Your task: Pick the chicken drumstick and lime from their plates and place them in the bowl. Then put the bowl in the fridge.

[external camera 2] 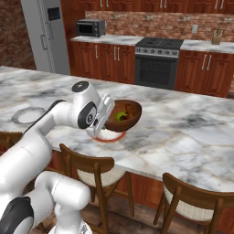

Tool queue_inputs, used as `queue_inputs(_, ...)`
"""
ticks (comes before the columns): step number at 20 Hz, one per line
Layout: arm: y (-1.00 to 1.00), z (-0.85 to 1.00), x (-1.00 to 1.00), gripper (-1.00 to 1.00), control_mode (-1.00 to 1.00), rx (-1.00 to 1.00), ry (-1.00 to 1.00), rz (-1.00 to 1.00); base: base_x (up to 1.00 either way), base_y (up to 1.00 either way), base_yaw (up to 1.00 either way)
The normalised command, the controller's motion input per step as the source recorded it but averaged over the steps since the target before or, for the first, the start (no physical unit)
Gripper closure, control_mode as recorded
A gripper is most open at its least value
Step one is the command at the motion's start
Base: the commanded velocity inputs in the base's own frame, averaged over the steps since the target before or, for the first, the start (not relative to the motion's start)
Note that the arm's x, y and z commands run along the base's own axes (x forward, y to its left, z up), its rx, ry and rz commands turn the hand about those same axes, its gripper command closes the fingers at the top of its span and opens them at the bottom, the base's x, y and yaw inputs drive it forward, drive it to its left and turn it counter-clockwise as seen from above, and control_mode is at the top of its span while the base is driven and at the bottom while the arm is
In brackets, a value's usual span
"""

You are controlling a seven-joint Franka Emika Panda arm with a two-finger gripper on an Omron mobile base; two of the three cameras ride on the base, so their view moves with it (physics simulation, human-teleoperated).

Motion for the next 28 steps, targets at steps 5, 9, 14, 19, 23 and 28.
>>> queue_inputs(5, 0.4, 0.06, -0.16, 1.0, -1.0, 0.09, -0.15, -0.02, 0.0, 0.0, 0.0)
queue_inputs(9, 0.31, 0.05, -0.15, 1.0, -1.0, 0.04, -0.16, 0.0, 0.0, 0.0, 0.0)
queue_inputs(14, 0.28, 0.02, -0.04, 1.0, -1.0, 0.03, -0.01, 0.01, 0.0, 0.0, 0.0)
queue_inputs(19, 0.13, 0.01, 0.0, 1.0, -1.0, 0.0, 0.03, 0.03, 0.0, 0.0, 0.0)
queue_inputs(23, 0.0, 0.0, 0.0, 1.0, -1.0, 0.0, 0.0, 0.0, 0.0, 0.0, 0.0)
queue_inputs(28, 0.0, 0.0, 0.0, 1.0, -1.0, 0.0, 0.0, 0.0, 0.0, 0.0, 0.0)
